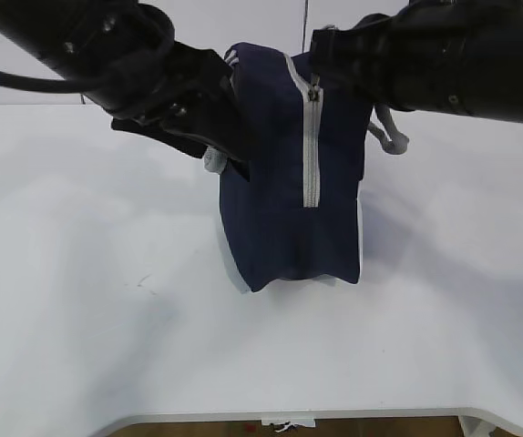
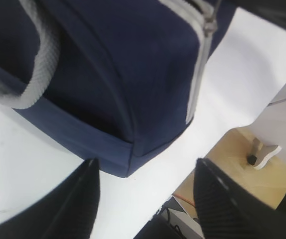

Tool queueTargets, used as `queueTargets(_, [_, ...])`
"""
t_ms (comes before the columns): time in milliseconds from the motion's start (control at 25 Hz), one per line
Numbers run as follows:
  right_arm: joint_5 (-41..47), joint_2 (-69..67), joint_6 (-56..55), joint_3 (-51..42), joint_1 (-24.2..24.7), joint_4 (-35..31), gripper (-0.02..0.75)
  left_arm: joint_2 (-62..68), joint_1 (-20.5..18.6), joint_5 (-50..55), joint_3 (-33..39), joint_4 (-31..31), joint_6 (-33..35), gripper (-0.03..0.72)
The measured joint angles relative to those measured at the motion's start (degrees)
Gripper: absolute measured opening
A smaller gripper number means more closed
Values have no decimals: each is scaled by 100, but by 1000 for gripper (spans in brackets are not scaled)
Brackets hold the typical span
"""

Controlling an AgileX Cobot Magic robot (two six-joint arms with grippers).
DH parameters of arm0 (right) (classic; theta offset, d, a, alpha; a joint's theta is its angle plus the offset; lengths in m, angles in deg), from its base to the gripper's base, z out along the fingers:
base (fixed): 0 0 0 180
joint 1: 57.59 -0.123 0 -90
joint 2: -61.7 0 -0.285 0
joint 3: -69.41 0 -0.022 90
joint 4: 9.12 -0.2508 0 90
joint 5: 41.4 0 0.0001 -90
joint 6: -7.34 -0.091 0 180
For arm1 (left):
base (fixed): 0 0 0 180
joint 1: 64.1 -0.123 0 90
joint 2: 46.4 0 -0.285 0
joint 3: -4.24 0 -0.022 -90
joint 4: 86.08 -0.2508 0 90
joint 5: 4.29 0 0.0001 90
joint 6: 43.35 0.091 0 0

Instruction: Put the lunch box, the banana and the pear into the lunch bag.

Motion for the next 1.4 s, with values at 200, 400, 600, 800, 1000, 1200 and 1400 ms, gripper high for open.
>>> queueTargets(200, [-22,0,-12,0,0,-226,1,152,89,-264,0,10,0,455])
queueTargets(400, [-23,0,-12,0,-9,-357,1,262,169,-572,0,10,0,456])
queueTargets(600, [-57,-8,-12,0,-9,-461,1,391,169,-848,0,10,15,431])
queueTargets(800, [-57,-22,-12,72,-9,-483,1,514,169,-916,0,10,260,142])
queueTargets(1000, [183,-48,-12,281,-22,-486,1,525,173,-894,0,-66,629,1])
queueTargets(1200, [564,-61,-12,483,-36,-476,1,348,173,-496,0,-777,800,-2])
queueTargets(1400, [878,-83,-12,753,-36,-476,1,136,173,-135,0,-1375,865,-2])
